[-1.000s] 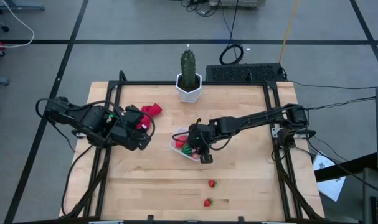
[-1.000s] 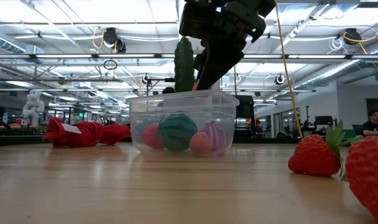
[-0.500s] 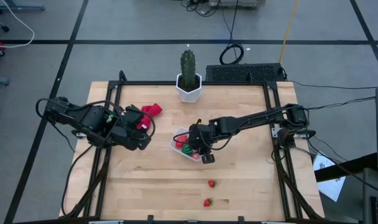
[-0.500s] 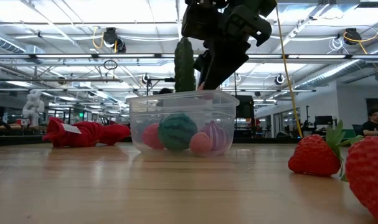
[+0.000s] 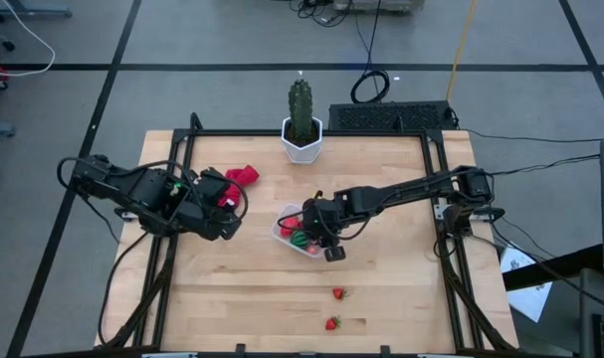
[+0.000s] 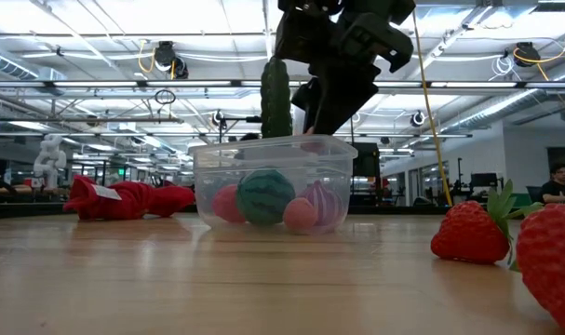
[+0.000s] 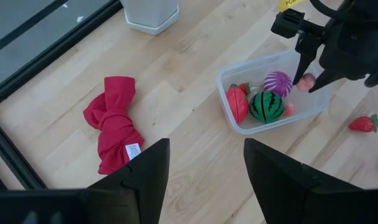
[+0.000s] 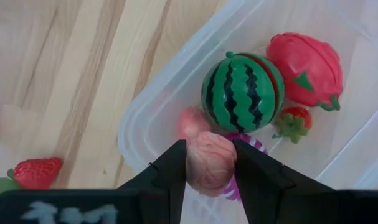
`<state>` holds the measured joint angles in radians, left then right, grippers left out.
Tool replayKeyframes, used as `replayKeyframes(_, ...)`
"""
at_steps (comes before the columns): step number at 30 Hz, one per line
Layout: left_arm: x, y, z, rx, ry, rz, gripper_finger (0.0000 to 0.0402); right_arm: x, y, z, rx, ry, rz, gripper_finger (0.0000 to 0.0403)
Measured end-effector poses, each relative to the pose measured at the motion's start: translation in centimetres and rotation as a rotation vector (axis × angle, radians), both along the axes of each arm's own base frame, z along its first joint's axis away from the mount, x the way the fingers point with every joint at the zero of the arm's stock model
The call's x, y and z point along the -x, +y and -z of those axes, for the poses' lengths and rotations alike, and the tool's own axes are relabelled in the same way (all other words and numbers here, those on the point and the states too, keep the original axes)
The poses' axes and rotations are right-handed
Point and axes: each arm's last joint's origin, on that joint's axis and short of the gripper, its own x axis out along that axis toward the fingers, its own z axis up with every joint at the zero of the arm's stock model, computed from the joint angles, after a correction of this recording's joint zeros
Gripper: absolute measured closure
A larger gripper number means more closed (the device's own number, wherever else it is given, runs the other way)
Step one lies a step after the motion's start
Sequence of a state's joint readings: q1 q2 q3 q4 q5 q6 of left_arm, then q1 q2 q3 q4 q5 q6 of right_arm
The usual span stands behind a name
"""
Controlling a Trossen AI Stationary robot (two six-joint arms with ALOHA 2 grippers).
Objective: Pick and placing Produce into tupperware
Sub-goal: Put the pink peach into the transparent container, then put the top red strawberry into the transparent container
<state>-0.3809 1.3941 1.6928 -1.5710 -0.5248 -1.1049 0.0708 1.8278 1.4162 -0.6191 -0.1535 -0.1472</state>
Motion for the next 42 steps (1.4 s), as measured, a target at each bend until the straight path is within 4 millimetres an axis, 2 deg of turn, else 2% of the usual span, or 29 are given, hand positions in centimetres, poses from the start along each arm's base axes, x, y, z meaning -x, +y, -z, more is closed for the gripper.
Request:
replayKeyframes(18,0.00,0.00,-0.01,0.002,-0.002,-0.003,0.0192,0.06,0.00,0.03,0.021,-0.002,-0.043,0.0290)
replayKeyframes(30,0.00,0.00,-0.01,0.001,-0.002,-0.003,0.0192,-0.27,-0.33,-0.07,0.134,-0.042,0.011,0.0248)
replayKeyframes(42,0.00,0.00,-0.01,-0.002,0.000,0.002,0.0192,-0.22,-0.32,-0.62,0.157,-0.076,-0.034,0.0216)
